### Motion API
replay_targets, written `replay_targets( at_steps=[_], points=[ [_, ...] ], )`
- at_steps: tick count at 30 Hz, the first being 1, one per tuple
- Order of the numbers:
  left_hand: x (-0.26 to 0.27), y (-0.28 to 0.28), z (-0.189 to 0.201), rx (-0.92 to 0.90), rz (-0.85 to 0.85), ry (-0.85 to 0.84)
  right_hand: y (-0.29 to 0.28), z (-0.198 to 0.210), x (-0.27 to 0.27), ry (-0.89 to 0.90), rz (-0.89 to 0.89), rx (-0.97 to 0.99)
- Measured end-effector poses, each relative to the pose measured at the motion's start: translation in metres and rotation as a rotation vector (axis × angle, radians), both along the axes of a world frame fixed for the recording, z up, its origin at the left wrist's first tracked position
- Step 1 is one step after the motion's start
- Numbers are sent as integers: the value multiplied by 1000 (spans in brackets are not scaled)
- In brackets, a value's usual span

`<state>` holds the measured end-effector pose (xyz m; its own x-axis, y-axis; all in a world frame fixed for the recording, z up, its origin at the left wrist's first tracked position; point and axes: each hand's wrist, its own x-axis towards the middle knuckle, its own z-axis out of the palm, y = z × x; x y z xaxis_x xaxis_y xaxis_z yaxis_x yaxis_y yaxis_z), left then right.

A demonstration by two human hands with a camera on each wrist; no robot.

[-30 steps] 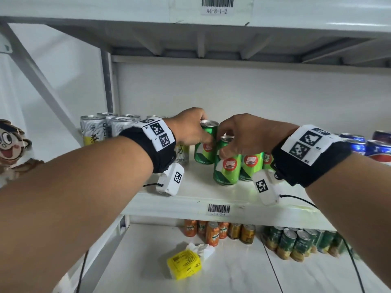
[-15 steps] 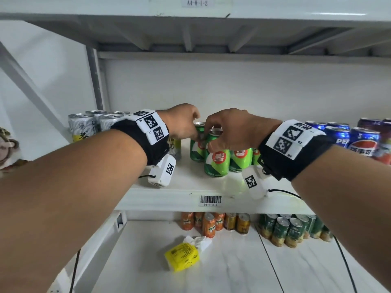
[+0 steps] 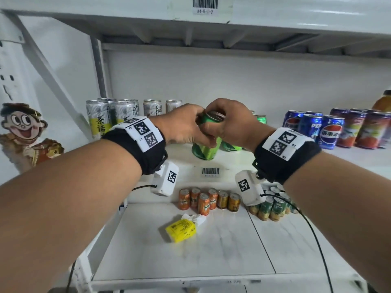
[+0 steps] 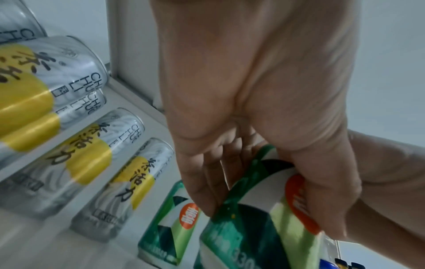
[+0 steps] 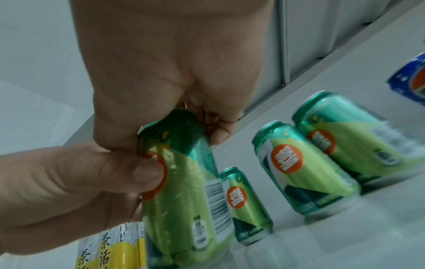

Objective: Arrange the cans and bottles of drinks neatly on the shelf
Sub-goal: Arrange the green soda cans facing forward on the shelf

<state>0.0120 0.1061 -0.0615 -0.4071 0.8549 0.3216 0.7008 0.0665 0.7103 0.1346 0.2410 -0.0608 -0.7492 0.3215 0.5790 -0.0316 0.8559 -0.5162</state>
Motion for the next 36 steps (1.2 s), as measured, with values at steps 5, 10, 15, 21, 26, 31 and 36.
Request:
replay_targets(
  at_steps=[5, 10, 15, 21, 26, 31, 36],
  points=[
    [31, 21, -12, 95, 12, -123, 27, -9, 30, 83, 71, -409],
    [59, 68, -20, 112, -21, -170, 77, -18, 68, 47, 202, -598],
    [94, 132, -27, 146, -4, -203, 137, -30, 97, 11, 212, -620],
    [124, 193, -48, 237, 33, -261, 199, -41, 120, 89, 203, -572],
    [128, 208, -78, 245, 58, -282, 222, -64, 126, 101, 304, -721],
    [132, 204, -93, 240, 115, -219, 230, -76, 128, 54, 401, -826],
    [133, 204, -89, 303, 148, -326, 231, -72, 124, 23, 361, -877]
  ],
)
